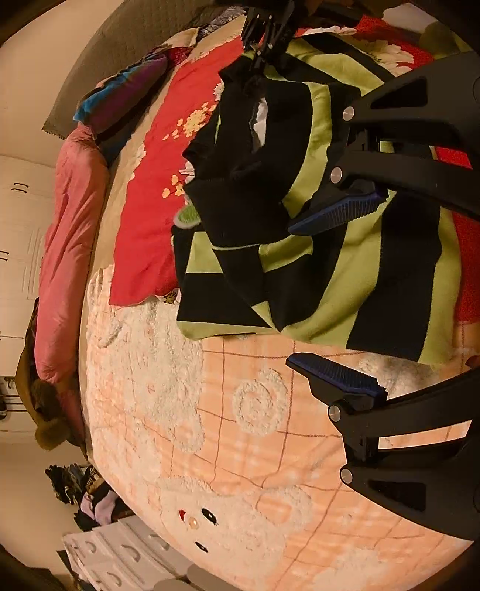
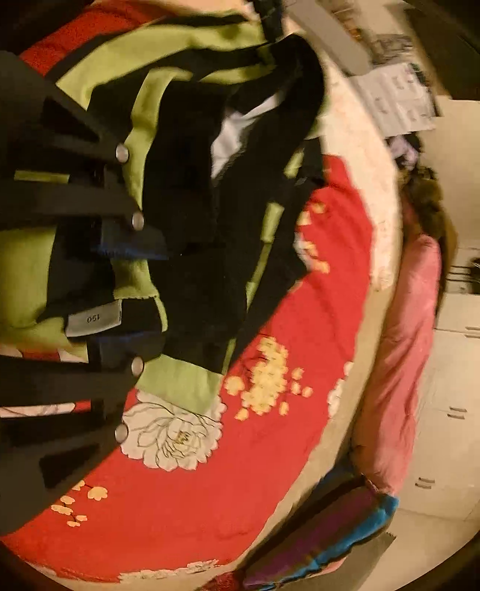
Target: Fold small clothes
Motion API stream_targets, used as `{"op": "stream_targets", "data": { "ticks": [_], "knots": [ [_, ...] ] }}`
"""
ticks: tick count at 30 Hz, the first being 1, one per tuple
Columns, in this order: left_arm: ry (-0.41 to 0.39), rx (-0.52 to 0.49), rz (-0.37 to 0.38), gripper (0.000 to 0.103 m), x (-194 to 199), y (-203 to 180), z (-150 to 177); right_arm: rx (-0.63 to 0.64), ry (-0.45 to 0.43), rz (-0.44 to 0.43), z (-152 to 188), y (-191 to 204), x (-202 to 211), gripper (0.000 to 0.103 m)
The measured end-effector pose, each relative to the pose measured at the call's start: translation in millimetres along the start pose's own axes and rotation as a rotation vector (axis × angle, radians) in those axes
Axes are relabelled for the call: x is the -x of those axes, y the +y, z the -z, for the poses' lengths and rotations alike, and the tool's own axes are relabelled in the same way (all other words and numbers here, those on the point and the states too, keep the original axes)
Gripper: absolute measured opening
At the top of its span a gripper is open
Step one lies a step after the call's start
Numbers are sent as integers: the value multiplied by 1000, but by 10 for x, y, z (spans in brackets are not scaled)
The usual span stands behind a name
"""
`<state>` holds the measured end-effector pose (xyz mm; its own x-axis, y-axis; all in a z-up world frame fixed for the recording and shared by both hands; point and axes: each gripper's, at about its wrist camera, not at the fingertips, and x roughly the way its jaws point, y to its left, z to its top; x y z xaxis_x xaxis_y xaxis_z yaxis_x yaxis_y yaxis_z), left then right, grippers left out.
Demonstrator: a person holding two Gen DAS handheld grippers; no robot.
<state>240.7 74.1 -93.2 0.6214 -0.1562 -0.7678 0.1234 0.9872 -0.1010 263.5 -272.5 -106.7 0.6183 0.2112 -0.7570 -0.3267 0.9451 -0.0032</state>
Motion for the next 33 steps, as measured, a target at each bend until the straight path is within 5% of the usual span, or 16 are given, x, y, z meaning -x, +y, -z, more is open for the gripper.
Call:
{"op": "stream_targets", "data": {
  "ticks": [4, 8, 16, 18, 20, 23, 29, 31, 33],
  "knots": [
    [-10, 39, 18, 59, -3, 43, -2, -335, -86, -180, -65, -573, 102, 25],
    [-27, 70, 43, 60, -14, 55, -28, -595, -17, -248, 23, -1009, -176, 26],
    [-75, 17, 80, 65, -43, -54, -131, -494, -49, -131, 88, -837, -9, 57],
    [-79, -57, 33, 67, -71, -134, -168, -447, -61, -127, 98, -789, 54, 66],
    [-94, -239, -74, 68, -90, -321, -187, -424, -68, -133, 126, -743, 115, 70],
    [-121, -436, -91, 68, -118, -533, -156, -411, -67, -138, 188, -694, 168, 71],
    [-66, -429, -59, 67, -403, -561, -203, -354, -28, -97, 179, -579, 90, 73],
    [-66, -406, 1, 57, -438, -544, -185, -344, -23, -87, 157, -564, 46, 75],
    [-44, -366, 46, 33, -491, -515, -176, -318, -11, -68, 126, -556, -47, 76]
  ]
}}
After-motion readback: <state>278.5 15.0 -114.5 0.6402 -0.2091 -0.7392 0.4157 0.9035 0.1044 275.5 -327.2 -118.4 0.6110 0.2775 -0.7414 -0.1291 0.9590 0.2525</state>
